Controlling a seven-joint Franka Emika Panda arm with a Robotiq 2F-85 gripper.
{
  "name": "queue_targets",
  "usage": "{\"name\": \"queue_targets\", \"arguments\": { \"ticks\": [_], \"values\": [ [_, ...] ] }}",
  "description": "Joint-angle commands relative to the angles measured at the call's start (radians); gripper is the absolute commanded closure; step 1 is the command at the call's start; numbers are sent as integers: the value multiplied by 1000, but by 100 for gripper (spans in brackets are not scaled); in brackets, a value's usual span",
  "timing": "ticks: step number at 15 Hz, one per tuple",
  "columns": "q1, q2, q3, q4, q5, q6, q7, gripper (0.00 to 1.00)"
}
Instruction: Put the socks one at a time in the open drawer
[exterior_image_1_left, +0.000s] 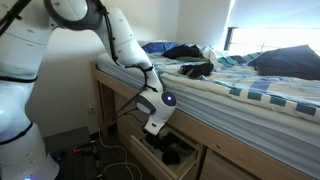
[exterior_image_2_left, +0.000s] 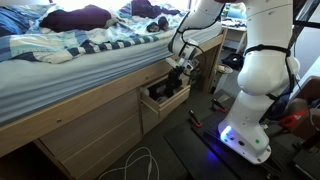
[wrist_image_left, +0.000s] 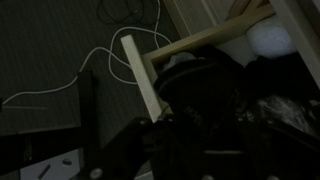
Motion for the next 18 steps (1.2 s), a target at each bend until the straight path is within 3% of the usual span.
{"name": "queue_targets", "arguments": {
  "ticks": [1, 10, 11, 18],
  "values": [
    [1, 15, 11, 21, 29, 20, 2, 93],
    [9, 24, -1, 29, 5, 14, 31, 92],
    [0, 22, 0, 24, -1, 4, 3, 72],
    [1, 27, 0, 24, 0, 4, 3, 72]
  ]
}}
